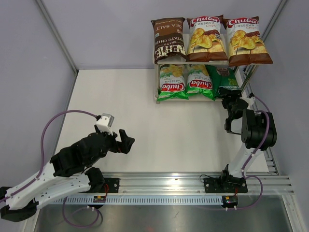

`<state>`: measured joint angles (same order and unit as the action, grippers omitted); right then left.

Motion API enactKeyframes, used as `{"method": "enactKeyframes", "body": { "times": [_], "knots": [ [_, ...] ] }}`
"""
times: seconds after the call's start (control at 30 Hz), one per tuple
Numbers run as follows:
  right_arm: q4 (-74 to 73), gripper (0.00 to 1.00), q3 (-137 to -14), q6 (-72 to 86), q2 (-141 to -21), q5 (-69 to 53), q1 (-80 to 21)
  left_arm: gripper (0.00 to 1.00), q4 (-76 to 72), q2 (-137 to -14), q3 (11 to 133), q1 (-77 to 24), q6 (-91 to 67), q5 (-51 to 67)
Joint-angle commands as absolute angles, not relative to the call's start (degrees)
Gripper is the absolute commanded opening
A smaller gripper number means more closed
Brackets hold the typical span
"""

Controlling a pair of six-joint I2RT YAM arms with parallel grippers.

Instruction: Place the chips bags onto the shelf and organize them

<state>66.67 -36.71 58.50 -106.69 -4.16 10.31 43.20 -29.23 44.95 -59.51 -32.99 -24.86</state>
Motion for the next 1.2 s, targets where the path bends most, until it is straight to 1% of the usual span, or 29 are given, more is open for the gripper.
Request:
{"method": "enactKeyframes", "body": {
  "times": [0.0,0.2,0.23,0.3,0.4,0.47,0.5,0.53,0.57,0.6,0.63,0.67,0.7,0.73,0.77,0.8,0.83,0.87,0.9,0.97,1.0,1.03,1.13,1.17],
  "knots": [
    [64.2,0.71,-35.8,57.1,-102.0,-4.7,10.4,0.99,41.8,-28.5,45.4,-59.3,-33.0,-26.1],
    [55.6,0.80,-33.8,56.6,-94.5,-3.2,11.2,0.99,46.1,-29.9,47.1,-59.4,-35.3,-31.2],
    [54.2,0.85,-33.8,56.5,-92.4,-3.2,11.6,0.99,46.9,-30.5,47.5,-59.4,-36.1,-32.0],
    [50.5,0.87,-33.6,56.4,-90.0,-3.5,12.2,0.99,49.7,-31.7,49.3,-59.3,-37.0,-34.7],
    [37.0,0.97,-32.3,57.2,-83.5,-4.6,13.4,0.99,53.3,-36.0,51.7,-58.6,-38.3,-39.9],
    [31.6,0.99,-31.3,55.4,-77.0,-6.3,13.4,0.99,53.6,-39.0,52.7,-55.4,-37.5,-39.4],
    [24.8,1.00,-31.4,52.7,-74.6,-8.0,13.4,0.99,52.3,-39.6,53.3,-53.5,-35.5,-37.7],
    [21.1,0.99,-31.6,51.3,-69.6,-9.4,13.4,0.99,51.0,-40.2,53.2,-47.9,-34.2,-35.8],
    [17.3,1.00,-32.6,49.9,-67.1,-10.5,13.4,0.99,49.6,-41.1,53.0,-44.1,-32.7,-30.7],
    [10.2,0.99,-33.2,47.5,-62.4,-13.5,13.4,0.99,46.4,-41.6,52.6,-39.9,-29.7,-26.7],
    [7.6,1.00,-33.9,46.7,-60.1,-15.3,13.4,0.99,44.8,-42.0,52.5,-30.5,-28.4,-21.2],
    [5.6,0.99,-34.8,46.2,-57.8,-17.0,13.3,0.99,43.1,-42.2,52.1,-26.1,-27.4,-10.0],
    [0.3,0.99,-35.6,44.9,-55.7,-19.1,12.9,0.99,39.9,-42.3,51.3,-22.2,-26.3,-6.6],
    [-3.2,0.99,-37.3,44.1,-52.0,-19.9,12.7,0.99,38.9,-42.3,51.1,-16.1,-26.4,-4.9],
    [-5.9,0.99,-38.6,42.8,-50.2,-20.5,12.3,0.99,38.6,-42.2,50.9,-13.8,-26.7,-5.2],
    [-11.6,0.99,-40.0,40.2,-47.4,-21.3,11.6,0.99,38.8,-42.1,51.0,-12.1,-26.9,-6.0],
    [-14.0,0.99,-42.9,38.7,-46.0,-21.8,11.2,0.99,39.2,-41.9,51.2,-9.5,-27.0,-6.8],
    [-16.7,0.99,-44.8,36.9,-44.9,-22.1,10.8,0.99,39.6,-41.4,51.2,-9.0,-26.8,-8.9],
    [-22.8,0.99,-46.9,33.1,-43.3,-22.0,10.5,0.99,40.0,-40.2,51.2,-8.8,-26.0,-10.2],
    [-27.8,0.99,-52.1,29.3,-41.9,-22.7,9.8,0.99,41.9,-38.6,51.6,-8.8,-24.7,-13.6],
    [-32.2,0.99,-53.8,27.0,-40.4,-19.7,9.0,0.99,42.5,-36.8,51.7,-8.8,-23.1,-14.5],
    [-32.9,0.99,-54.7,26.5,-39.4,-18.1,4.6,0.99,43.1,-35.8,52.0,-8.8,-22.1,-14.8],
    [-35.3,0.99,-56.5,22.8,-38.1,-15.6,-1.5,0.99,45.3,-31.3,52.2,-8.8,-18.9,-15.2],
    [-36.6,0.99,-57.0,21.8,-38.1,-13.7,-5.5,0.99,45.5,-29.6,51.8,-8.8,-18.2,-14.4]
  ]
}}
